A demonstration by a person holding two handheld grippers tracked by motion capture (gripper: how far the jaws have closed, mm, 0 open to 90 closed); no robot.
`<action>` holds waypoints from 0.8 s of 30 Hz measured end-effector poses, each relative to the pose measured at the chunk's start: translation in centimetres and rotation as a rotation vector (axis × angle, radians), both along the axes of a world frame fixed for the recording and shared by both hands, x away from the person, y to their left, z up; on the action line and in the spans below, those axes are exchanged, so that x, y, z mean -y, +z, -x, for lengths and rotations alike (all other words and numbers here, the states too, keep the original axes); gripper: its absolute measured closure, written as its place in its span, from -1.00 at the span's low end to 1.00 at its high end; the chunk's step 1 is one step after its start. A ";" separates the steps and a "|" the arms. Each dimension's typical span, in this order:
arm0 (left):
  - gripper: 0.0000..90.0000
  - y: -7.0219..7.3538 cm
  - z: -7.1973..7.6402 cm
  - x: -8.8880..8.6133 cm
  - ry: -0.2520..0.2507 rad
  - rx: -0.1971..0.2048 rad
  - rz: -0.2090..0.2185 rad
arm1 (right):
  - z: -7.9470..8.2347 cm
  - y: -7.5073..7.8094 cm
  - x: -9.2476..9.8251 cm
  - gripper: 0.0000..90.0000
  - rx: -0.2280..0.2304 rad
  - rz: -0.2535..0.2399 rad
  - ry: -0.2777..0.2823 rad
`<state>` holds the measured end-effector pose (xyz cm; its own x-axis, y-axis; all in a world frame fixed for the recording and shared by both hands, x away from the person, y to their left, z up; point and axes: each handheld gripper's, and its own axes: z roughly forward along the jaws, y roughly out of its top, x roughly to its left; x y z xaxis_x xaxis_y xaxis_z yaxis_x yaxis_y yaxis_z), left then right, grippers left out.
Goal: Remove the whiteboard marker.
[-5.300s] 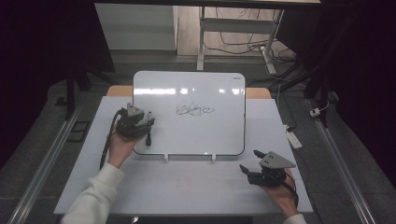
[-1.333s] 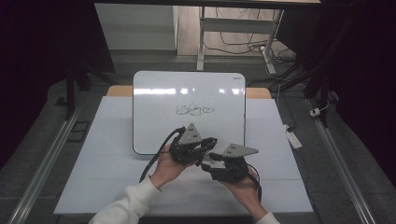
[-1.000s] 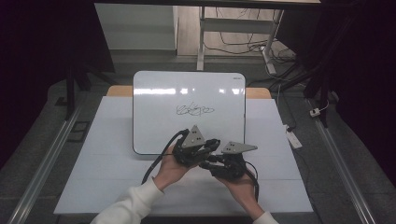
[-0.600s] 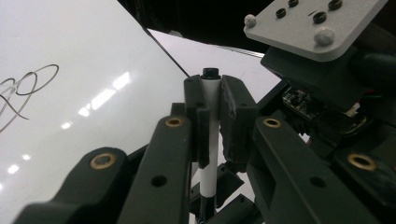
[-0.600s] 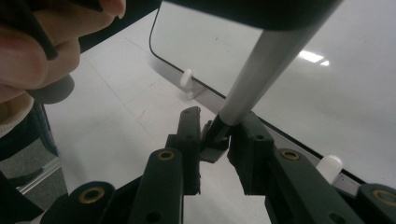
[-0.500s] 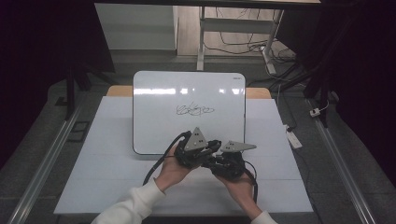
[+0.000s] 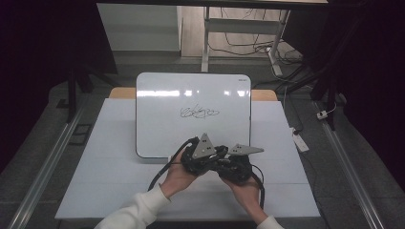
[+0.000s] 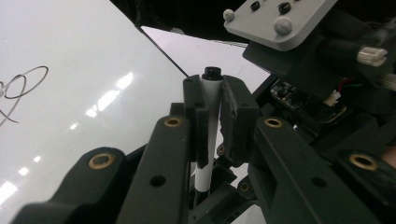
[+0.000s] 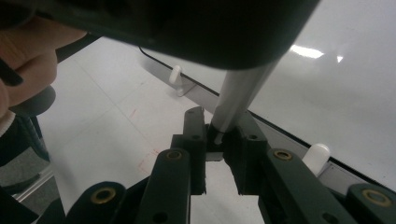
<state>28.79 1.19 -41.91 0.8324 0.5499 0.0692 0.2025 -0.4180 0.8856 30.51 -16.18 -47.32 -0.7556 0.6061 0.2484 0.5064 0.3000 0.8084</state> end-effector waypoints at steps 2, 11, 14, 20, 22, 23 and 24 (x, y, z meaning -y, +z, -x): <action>0.69 0.1 0.0 -0.2 0.000 -0.008 0.020 | 0.0 0.1 0.0 0.72 0.014 0.002 0.000; -0.11 0.3 0.1 -5.7 0.082 -0.044 0.064 | 0.2 0.5 0.8 0.72 0.079 -0.007 -0.017; -0.15 -0.3 0.3 -7.6 0.108 -0.067 0.049 | 0.1 0.6 1.3 0.72 0.104 -0.013 -0.028; -0.18 -3.2 2.0 -14.0 0.207 -0.155 0.001 | -0.1 0.9 2.0 0.72 0.141 -0.045 -0.032; -0.19 -3.7 2.3 -14.8 0.220 -0.164 -0.003 | -0.1 1.0 2.0 0.72 0.148 -0.051 -0.032; -0.19 -4.4 2.9 -16.2 0.242 -0.185 -0.002 | -0.2 1.0 2.1 0.72 0.160 -0.059 -0.032; -0.19 -4.4 2.9 -16.2 0.242 -0.185 -0.002 | -0.2 1.0 2.1 0.72 0.160 -0.059 -0.032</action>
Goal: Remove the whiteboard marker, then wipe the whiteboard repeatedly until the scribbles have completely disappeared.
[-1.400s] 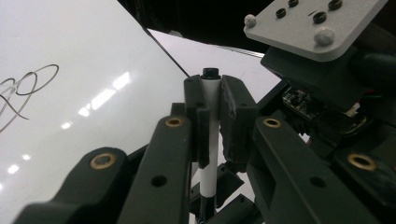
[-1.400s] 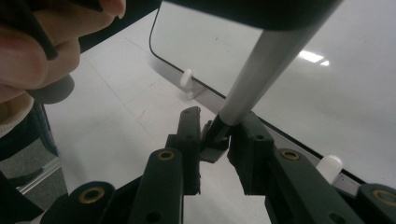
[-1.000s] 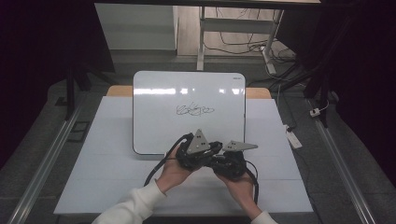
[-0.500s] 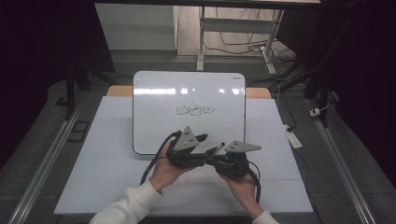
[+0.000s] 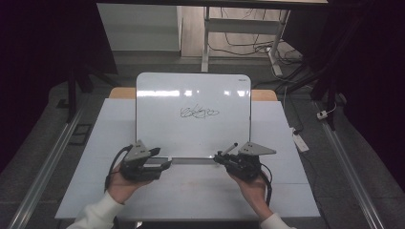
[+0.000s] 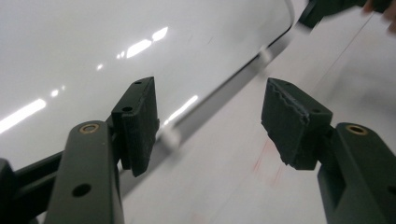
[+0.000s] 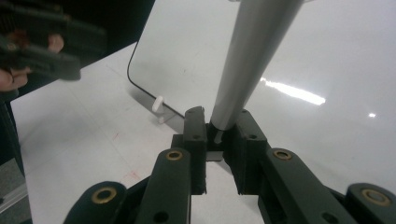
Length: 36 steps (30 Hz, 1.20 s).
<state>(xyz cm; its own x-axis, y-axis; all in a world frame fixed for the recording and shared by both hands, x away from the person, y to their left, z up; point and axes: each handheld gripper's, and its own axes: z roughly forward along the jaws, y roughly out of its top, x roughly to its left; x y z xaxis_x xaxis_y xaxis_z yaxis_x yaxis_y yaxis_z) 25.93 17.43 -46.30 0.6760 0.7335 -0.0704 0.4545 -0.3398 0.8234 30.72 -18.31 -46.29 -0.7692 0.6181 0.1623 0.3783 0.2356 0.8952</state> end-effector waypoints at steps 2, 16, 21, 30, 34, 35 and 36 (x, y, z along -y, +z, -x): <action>-0.19 -0.7 0.6 -1.2 0.015 -0.018 -0.003 | -0.1 0.0 0.0 0.72 0.009 -0.004 -0.003; -0.36 -3.3 1.9 -5.4 0.104 -0.097 -0.030 | -1.0 0.7 0.3 0.72 0.075 -0.015 -0.033; -0.38 -3.9 2.1 -5.9 0.110 -0.117 -0.023 | -3.6 2.1 -0.8 0.72 0.160 0.002 -0.074; -0.38 -4.4 2.2 -6.1 0.110 -0.121 -0.027 | -11.3 3.5 -2.3 0.72 0.219 0.009 -0.268; -0.38 -4.5 2.1 -6.5 0.117 -0.121 -0.021 | -11.9 3.1 -2.7 0.72 0.213 0.019 -0.267; -0.38 -4.6 2.1 -6.7 0.123 -0.122 -0.017 | -11.7 2.8 -3.2 0.72 0.220 0.040 -0.241; -0.38 -4.6 2.0 -6.8 0.126 -0.122 -0.016 | -11.4 2.7 -3.7 0.72 0.237 0.079 -0.222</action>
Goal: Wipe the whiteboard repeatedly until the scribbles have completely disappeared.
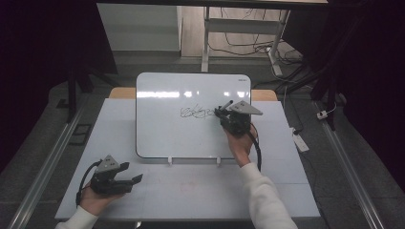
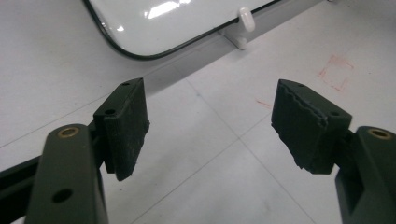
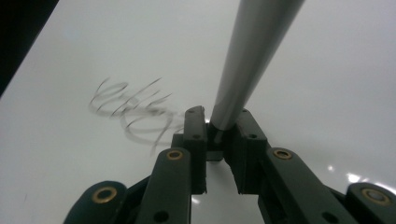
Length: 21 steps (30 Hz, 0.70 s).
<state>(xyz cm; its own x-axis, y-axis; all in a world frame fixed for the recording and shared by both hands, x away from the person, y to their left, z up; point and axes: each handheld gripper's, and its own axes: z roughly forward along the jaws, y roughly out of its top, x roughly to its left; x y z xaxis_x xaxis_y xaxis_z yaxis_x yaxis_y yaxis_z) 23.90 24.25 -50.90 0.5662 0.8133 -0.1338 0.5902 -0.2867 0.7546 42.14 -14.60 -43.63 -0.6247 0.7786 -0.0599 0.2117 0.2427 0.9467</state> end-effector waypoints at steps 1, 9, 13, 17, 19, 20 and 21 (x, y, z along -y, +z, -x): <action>-0.38 0.0 0.0 -0.1 0.003 0.000 0.002 | 0.1 0.2 0.0 0.72 0.038 0.025 -0.030; -0.38 0.0 0.1 0.1 -0.003 0.006 0.000 | 0.4 -0.2 -0.3 0.72 0.012 0.029 0.014; -0.39 0.1 0.2 0.0 -0.003 0.008 -0.001 | -0.5 0.3 1.2 0.72 0.012 -0.053 -0.071; -0.39 0.0 0.0 -0.1 0.000 0.004 0.003 | 0.3 -0.2 -0.1 0.72 0.008 0.012 -0.007; -0.39 -0.1 0.0 -0.1 0.000 0.000 0.003 | 0.5 -0.3 -0.7 0.72 0.022 0.054 0.010; -0.39 -0.1 0.0 -0.1 0.000 0.002 0.003 | 0.3 -0.1 -0.3 0.72 0.026 0.035 -0.010; -0.39 0.0 0.1 -0.2 0.003 0.006 0.005 | -0.4 0.3 0.9 0.72 0.017 -0.035 -0.070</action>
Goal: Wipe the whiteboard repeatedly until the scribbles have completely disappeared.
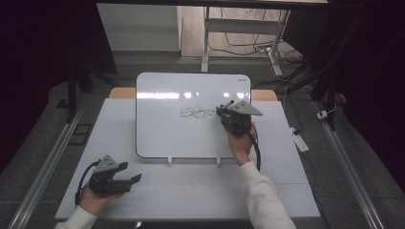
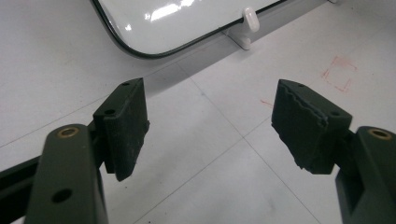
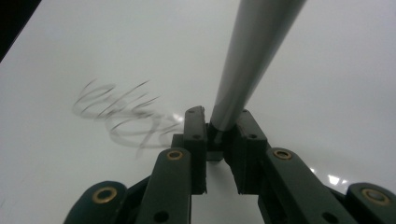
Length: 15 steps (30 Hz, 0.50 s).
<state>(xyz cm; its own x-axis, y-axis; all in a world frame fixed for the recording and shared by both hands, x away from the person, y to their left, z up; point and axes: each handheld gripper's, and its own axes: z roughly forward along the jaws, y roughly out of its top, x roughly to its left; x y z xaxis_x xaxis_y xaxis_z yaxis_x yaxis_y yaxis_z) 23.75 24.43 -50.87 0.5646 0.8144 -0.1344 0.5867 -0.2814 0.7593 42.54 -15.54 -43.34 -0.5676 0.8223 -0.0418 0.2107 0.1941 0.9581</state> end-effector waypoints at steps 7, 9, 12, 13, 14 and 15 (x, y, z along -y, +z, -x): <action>-0.39 -0.1 -0.2 -0.2 0.003 -0.006 0.004 | 0.8 -0.4 -0.6 0.72 0.004 0.068 0.043; -0.39 -0.1 -0.1 -0.2 0.002 -0.003 0.004 | 0.1 -0.2 0.6 0.72 -0.005 -0.018 -0.011; -0.39 0.0 -0.1 -0.1 0.000 0.002 0.007 | 0.8 -0.7 -0.8 0.72 -0.010 0.029 0.056; -0.39 0.0 -0.2 -0.1 0.001 0.001 0.007 | 0.8 -0.7 -0.8 0.72 -0.010 0.029 0.056; -0.39 -0.1 -0.2 -0.1 -0.002 -0.002 0.005 | 0.8 -0.7 -1.3 0.72 0.005 0.061 0.074; -0.39 -0.1 -0.2 -0.1 -0.002 -0.002 0.005 | 0.6 -0.7 -1.1 0.72 0.008 0.046 0.064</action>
